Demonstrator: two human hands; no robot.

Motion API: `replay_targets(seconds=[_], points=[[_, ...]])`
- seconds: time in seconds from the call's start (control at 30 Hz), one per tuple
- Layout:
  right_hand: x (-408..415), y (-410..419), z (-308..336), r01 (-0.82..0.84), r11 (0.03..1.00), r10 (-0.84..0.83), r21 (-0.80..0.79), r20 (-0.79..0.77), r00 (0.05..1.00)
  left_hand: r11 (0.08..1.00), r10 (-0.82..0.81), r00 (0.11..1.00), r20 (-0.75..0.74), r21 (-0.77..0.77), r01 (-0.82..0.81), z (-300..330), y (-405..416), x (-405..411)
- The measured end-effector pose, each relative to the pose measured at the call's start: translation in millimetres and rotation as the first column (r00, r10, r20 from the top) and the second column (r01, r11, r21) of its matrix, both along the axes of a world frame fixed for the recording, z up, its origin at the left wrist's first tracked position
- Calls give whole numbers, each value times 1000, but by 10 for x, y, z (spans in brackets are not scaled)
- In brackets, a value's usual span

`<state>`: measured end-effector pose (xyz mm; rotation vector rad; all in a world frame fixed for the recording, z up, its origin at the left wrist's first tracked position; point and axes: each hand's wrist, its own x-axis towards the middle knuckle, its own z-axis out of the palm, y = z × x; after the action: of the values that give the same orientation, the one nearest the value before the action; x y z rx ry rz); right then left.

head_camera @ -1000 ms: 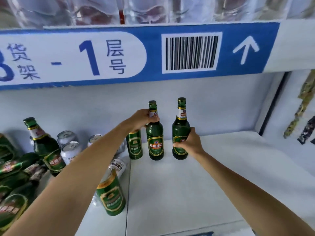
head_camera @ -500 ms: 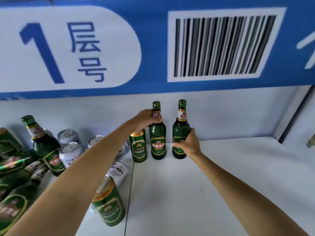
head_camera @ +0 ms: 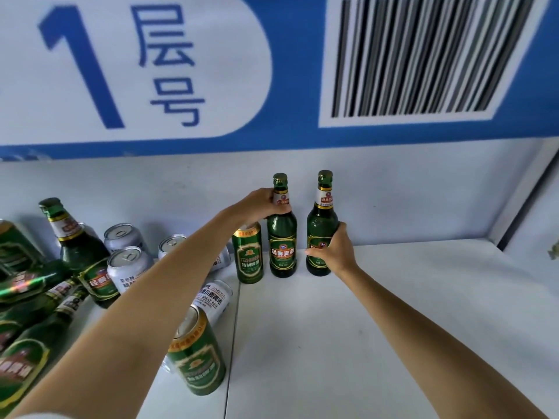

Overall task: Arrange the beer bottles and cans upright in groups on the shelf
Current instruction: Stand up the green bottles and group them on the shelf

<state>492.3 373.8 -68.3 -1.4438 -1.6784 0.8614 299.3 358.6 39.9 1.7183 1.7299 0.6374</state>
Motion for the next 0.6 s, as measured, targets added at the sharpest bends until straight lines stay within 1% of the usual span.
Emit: replay_targets(seconds=[0.17, 0.23, 0.33, 0.43, 0.5, 0.6], points=[[75, 18, -4, -60, 996, 60, -73, 1, 998, 998, -36, 997, -67, -46, 33, 61, -82, -29], [144, -13, 30, -71, 994, 76, -81, 52, 996, 997, -57, 989, -136, -67, 48, 147, -150, -62], [282, -194, 175, -61, 995, 79, -75, 277, 958, 1000, -18, 956, -292, 14, 23, 277, -221, -183], [468, -295, 214, -44, 997, 69, -61, 510, 857, 995, 46, 924, -380, 102, -8, 407, -367, -277], [563, -403, 266, -65, 996, 84, -53, 628, 774, 988, 61, 897, -438, 157, 9, 483, -519, -284], [639, -615, 343, -109, 994, 96, -30, 730, 676, 977, 63, 838, -542, 203, 58, 542, -844, -238]])
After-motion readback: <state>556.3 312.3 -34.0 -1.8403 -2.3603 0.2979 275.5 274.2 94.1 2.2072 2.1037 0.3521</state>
